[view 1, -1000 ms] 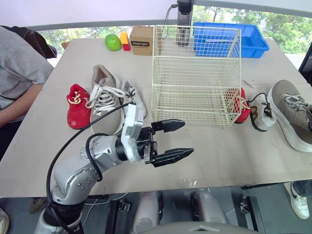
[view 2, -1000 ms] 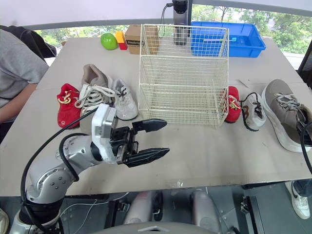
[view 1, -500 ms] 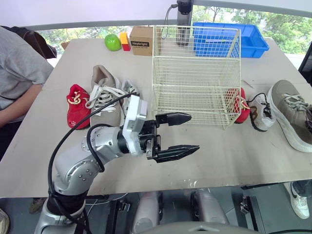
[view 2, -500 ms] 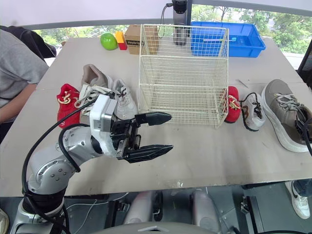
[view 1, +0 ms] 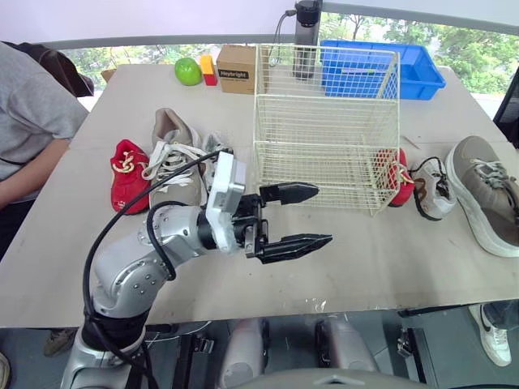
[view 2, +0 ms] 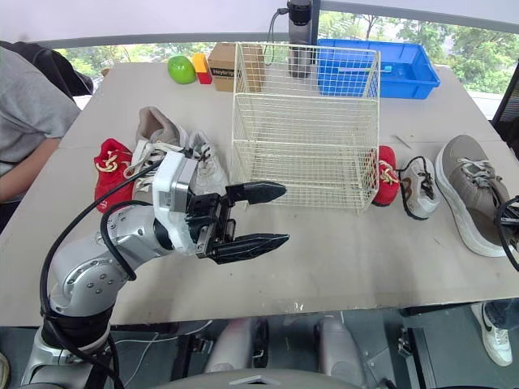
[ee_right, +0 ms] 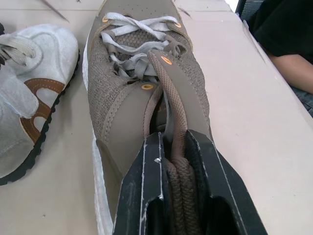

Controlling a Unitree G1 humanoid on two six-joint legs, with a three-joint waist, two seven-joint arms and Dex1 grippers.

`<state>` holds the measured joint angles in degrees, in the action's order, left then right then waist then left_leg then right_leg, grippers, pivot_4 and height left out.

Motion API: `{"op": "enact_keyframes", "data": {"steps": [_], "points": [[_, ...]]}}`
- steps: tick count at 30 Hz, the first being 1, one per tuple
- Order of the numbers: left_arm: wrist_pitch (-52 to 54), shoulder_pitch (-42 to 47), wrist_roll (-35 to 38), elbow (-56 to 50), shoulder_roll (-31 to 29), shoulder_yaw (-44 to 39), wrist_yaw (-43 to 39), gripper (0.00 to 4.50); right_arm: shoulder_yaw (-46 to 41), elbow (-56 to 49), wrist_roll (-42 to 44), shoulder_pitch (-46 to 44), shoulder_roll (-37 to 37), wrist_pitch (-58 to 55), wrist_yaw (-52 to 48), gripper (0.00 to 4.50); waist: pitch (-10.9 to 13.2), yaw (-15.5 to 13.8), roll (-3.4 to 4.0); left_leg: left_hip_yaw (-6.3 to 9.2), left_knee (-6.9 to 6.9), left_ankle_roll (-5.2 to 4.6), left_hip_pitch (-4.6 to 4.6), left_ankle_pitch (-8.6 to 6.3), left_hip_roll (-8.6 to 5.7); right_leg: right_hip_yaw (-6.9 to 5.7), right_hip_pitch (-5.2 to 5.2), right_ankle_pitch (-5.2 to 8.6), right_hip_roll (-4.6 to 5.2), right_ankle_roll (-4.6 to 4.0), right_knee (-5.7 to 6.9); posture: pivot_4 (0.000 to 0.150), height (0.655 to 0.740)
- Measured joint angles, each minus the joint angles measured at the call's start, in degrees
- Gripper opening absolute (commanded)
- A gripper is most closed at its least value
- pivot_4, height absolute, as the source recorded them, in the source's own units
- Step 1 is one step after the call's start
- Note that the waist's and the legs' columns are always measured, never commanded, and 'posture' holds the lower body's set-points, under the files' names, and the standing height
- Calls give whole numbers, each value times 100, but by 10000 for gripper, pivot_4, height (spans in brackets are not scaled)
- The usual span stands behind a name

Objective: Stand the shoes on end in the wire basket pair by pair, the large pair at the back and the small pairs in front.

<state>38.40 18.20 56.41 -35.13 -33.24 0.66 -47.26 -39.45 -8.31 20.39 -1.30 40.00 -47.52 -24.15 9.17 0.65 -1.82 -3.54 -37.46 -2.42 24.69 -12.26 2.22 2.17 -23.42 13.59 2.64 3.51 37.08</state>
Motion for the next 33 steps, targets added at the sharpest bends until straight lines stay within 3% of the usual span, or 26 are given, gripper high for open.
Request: {"op": "enact_keyframes", "data": {"steps": [4, 5, 13, 21, 26, 27, 28, 31, 33], "points": [[-1, 52, -16, 77, 45, 4, -7, 45000, -50, -266, 17, 185, -135, 211, 35, 304, 0, -8, 1, 0, 0, 0, 2, 0, 0, -3, 0, 0, 0, 0, 0, 1500, 7400], [-2, 92, -30, 111, 64, 7, -10, 45000, -131, -433, 117, 287, -199, 179, 20, 8793, 0, -19, 1, 1, 1, 0, 3, 0, 0, -4, 0, 0, 0, 1, 0, 1500, 7400], [7, 141, -63, 194, 164, 45, -12, 45000, -399, -1421, 642, 772, -282, -355, 37, 44606, 1, -23, 3, 11, 2, 0, 3, 0, 1, -4, 0, 1, 1, 0, 0, 1500, 7400], [78, 71, -25, 187, 161, 56, 6, 45000, -328, -1400, 688, 946, -281, -409, 66, 44606, 0, 8, 8, 5, 2, 0, -1, 0, 1, 6, -2, 1, 1, 0, 0, 1500, 7400], [82, 62, -18, 186, 144, 55, 7, 45000, -34, -940, 463, 536, -307, -208, 358, 44606, 0, 9, 12, 0, 2, 0, 0, 0, 0, 11, -3, 0, 1, 0, -2, 1500, 7400], [82, 63, -19, 186, 141, 55, 6, 45000, 40, -849, 413, 435, -337, -192, 464, 39466, 0, 10, 13, -1, 2, 0, -1, 0, 0, 12, -3, 0, 1, 0, -2, 1500, 7400], [82, 63, -19, 186, 141, 55, 6, 45000, 44, -830, 391, 413, -351, -185, 492, 37587, 0, 10, 13, -1, 2, 0, 0, 0, 0, 12, -4, 0, 1, 0, -2, 1500, 7400], [83, 59, -18, 185, 133, 54, 7, 45000, 122, -730, 267, 353, -416, -26, 630, 22712, 0, 9, 13, -1, 2, 0, 0, 0, 0, 12, -3, 0, 1, 0, -2, 1500, 7400], [85, 55, -17, 185, 129, 54, 9, 45000, 125, -708, 257, 351, -491, 80, 669, 17560, -1, 8, 12, -1, 1, 0, 0, 0, -1, 15, -2, 0, 1, 1, -2, 1500, 7400]]}}
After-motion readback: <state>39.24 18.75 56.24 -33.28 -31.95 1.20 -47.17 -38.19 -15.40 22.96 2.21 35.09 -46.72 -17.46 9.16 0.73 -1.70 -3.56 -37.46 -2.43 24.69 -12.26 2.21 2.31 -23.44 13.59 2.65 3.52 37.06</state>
